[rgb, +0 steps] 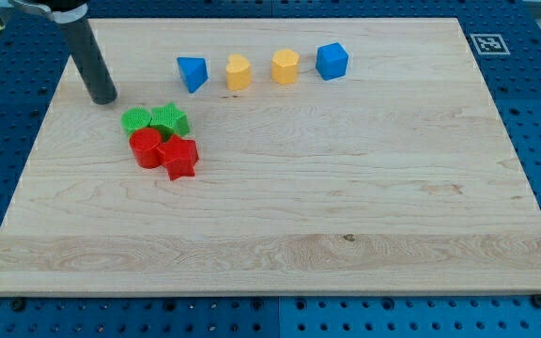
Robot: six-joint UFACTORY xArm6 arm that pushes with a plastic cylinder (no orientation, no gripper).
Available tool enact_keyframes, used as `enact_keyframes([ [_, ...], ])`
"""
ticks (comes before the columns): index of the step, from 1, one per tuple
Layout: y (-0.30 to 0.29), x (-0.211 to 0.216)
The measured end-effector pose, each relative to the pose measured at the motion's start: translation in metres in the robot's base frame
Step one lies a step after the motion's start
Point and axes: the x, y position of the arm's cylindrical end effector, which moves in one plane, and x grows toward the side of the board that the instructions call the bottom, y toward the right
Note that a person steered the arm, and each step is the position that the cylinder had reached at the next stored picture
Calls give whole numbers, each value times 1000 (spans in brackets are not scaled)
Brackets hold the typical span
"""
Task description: Move the green circle into the red star
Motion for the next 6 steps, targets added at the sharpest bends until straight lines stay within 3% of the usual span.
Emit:
enact_keyframes([
  [3, 15, 38],
  [6, 59, 47],
])
